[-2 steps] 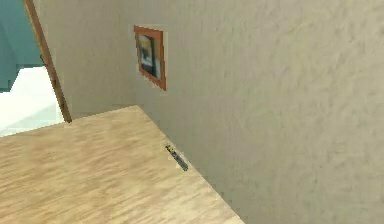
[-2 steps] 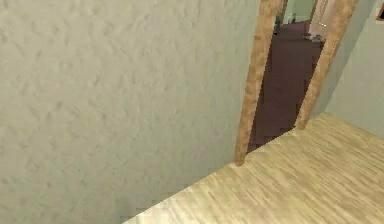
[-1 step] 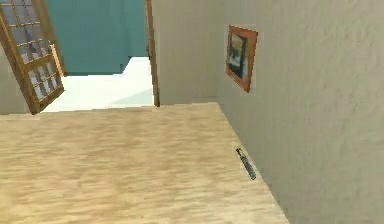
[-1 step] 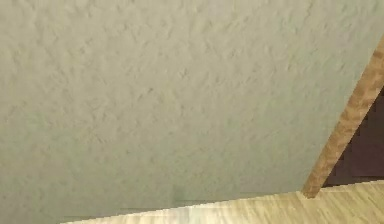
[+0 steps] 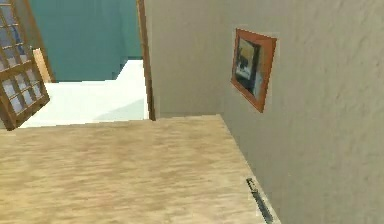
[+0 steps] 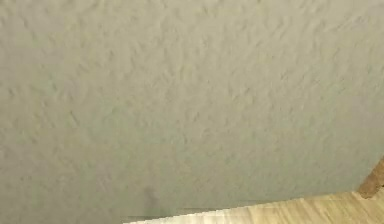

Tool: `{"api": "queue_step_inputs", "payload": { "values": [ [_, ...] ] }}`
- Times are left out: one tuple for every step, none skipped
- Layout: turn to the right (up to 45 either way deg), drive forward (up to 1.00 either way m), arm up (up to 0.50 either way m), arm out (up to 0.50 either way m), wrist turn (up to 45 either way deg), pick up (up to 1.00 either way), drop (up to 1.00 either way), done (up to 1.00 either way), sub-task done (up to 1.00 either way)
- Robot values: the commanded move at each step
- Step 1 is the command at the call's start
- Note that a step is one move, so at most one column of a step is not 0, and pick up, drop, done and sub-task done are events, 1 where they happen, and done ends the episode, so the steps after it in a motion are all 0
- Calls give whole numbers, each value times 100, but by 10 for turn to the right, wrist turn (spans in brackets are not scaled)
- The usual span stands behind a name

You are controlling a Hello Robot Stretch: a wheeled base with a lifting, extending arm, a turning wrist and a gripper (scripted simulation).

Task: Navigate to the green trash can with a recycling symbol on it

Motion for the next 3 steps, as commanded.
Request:
{"api": "queue_step_inputs", "payload": {
  "values": [
    [-210,0,0,0,0,0,0,0,0],
    [0,100,0,0,0,0,0,0,0],
    [-30,0,0,0,0,0,0,0,0]
  ]
}}
